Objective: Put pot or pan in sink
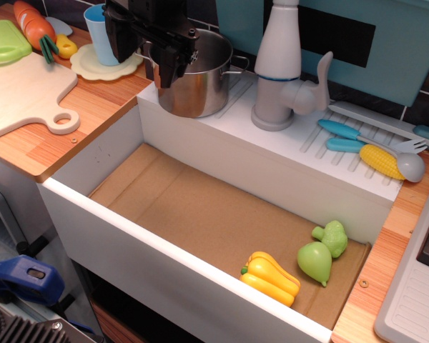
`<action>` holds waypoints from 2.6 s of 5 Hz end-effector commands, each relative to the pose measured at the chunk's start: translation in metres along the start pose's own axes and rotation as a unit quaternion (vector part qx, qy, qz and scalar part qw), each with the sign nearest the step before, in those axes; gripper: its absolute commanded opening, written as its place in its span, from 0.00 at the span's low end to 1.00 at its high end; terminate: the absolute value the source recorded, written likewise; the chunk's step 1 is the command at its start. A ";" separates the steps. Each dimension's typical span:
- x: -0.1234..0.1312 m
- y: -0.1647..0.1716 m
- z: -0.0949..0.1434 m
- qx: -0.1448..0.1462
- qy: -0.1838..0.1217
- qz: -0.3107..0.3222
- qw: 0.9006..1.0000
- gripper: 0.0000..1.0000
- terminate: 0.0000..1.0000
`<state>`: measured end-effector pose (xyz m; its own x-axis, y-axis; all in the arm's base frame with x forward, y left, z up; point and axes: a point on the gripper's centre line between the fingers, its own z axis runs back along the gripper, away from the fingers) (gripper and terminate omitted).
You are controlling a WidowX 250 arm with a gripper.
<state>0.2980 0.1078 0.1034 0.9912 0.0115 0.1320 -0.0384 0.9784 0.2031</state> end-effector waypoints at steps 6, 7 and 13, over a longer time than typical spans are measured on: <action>0.046 -0.006 -0.011 0.014 -0.153 -0.207 0.966 1.00 0.00; 0.055 -0.010 -0.023 -0.016 -0.171 -0.206 0.963 1.00 0.00; 0.050 -0.017 -0.036 -0.069 -0.128 -0.144 0.979 0.00 0.00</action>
<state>0.3295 0.0927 0.0521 0.9410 -0.2234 0.2542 0.1988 0.9728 0.1190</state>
